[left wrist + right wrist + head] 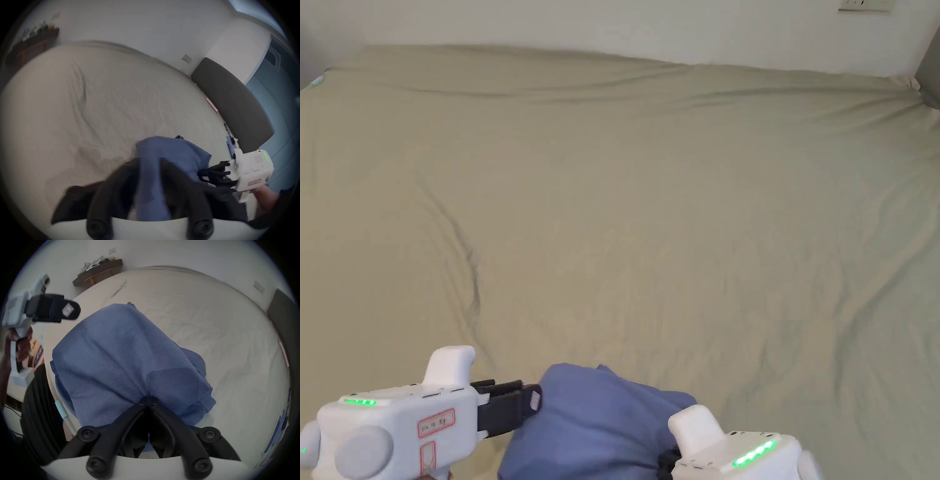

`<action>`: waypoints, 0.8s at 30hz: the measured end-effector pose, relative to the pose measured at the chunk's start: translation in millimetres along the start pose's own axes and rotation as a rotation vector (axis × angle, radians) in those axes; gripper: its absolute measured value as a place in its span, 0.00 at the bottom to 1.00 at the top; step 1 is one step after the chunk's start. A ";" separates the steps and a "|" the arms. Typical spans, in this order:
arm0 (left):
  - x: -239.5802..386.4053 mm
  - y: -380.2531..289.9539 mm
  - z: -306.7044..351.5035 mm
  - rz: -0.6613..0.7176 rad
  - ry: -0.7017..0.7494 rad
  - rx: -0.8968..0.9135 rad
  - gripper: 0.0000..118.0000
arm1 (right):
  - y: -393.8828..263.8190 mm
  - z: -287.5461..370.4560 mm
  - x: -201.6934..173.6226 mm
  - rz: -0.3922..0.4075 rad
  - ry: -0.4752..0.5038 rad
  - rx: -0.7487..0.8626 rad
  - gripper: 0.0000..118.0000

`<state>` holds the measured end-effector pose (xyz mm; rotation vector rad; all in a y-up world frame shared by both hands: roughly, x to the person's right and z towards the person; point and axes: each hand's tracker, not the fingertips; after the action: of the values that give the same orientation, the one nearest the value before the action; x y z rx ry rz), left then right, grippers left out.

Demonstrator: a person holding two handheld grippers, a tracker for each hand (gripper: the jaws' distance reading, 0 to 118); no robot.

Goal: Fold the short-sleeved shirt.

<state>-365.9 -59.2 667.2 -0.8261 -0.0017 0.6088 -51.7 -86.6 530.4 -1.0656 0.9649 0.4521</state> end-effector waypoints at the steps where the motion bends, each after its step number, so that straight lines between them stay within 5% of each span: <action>1: -4.9 2.5 -6.4 0.034 -0.038 -0.030 0.68 | -2.0 1.8 2.6 0.001 0.009 0.004 0.01; 2: -11.3 5.5 -15.2 0.068 -0.079 -0.057 0.90 | -2.5 1.9 5.2 -0.001 0.018 0.006 0.01; 3: -16.0 5.9 -23.0 0.107 -0.125 -0.096 1.00 | -2.7 2.5 6.6 -0.003 0.026 0.009 0.01; 10: -47.6 -9.1 -77.9 0.531 -0.476 -0.215 0.97 | -5.7 1.3 9.0 -0.022 0.054 0.025 0.01; 11: -43.4 -11.0 -81.6 0.542 -0.541 -0.217 0.86 | -5.6 1.1 9.0 -0.022 0.056 0.026 0.01; 12: -39.2 -11.2 -85.3 0.556 -0.541 -0.265 0.48 | -5.5 1.1 9.1 -0.022 0.056 0.027 0.01; 13: -32.2 -14.1 -90.5 0.529 -0.443 -0.267 0.21 | -5.3 1.4 8.7 -0.024 0.057 0.027 0.01; 15: -19.3 -25.5 -99.6 0.438 -0.292 -0.290 0.20 | -5.3 1.2 8.8 -0.026 0.059 0.028 0.02; 17: -17.5 -19.3 -89.8 0.485 -0.354 -0.256 0.20 | -5.3 4.3 8.4 -0.029 0.056 0.035 0.02; 19: -9.3 -17.5 -81.9 0.376 -0.282 -0.231 0.20 | -2.4 12.9 7.5 -0.033 0.047 0.049 0.02; 24: 23.4 -6.4 -57.5 0.159 -0.127 -0.188 0.20 | 20.3 70.5 7.0 0.015 -0.132 0.283 0.02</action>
<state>-329.9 -90.1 626.8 -0.9740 -0.1112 0.8191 -31.6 -15.9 524.3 -0.7641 0.8898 0.3808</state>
